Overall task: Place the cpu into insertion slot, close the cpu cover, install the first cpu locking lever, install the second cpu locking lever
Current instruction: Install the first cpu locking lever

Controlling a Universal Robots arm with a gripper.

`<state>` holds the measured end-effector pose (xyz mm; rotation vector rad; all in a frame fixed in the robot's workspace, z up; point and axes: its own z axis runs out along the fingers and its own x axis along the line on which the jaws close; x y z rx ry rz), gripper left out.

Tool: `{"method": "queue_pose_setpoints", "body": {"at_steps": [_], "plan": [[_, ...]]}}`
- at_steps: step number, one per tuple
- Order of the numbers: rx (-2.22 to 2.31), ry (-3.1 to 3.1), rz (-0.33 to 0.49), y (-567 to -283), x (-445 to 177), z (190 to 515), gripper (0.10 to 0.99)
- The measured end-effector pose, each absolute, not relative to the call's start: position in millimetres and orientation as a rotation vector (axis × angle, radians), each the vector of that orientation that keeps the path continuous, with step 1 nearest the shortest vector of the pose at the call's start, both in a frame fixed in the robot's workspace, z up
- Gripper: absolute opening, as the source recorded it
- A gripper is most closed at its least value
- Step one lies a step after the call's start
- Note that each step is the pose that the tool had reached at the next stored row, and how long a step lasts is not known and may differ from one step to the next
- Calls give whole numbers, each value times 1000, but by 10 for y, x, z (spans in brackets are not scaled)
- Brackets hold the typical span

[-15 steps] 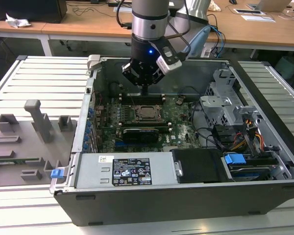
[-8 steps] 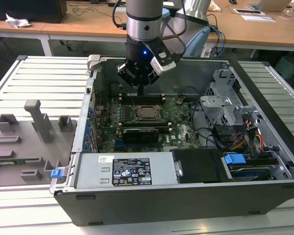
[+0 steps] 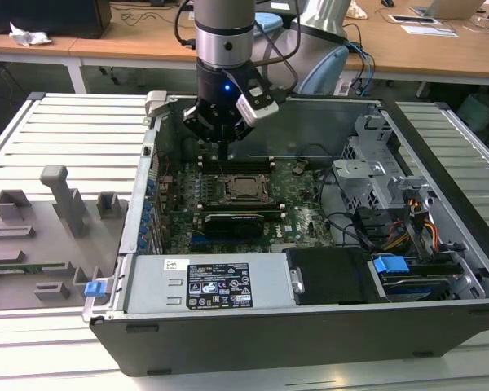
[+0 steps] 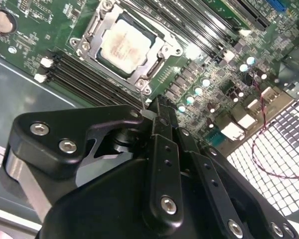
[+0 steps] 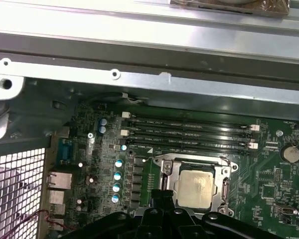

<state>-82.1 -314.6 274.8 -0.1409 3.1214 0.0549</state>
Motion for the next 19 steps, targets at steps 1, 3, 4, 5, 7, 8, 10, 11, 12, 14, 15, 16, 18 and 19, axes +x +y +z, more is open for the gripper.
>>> {"method": "queue_pose_setpoints", "body": {"at_steps": [1,3,4,5,7,8,10,11,12,14,15,16,18,19], "plan": [[-141,3121,55,-3146,-829,2748,106],[-141,3121,55,-3146,-851,2748,106],[-141,3121,55,-3146,-861,2748,106],[-141,3121,55,-3146,-867,2748,106],[-141,3121,55,-3146,-885,2748,106],[-141,3121,55,-3146,-894,2748,106],[-141,3120,55,-3146,-905,2748,106],[-141,3120,55,-3146,-913,2748,106],[-141,3120,55,-3146,-921,2748,106],[-141,3119,55,-3146,-944,2748,106],[-141,3118,55,-3146,-965,2748,106],[-141,3117,56,-3146,-984,2748,106],[-141,3117,56,-3146,-1021,2748,106],[-141,3116,56,-3146,-1040,2747,106]]}}
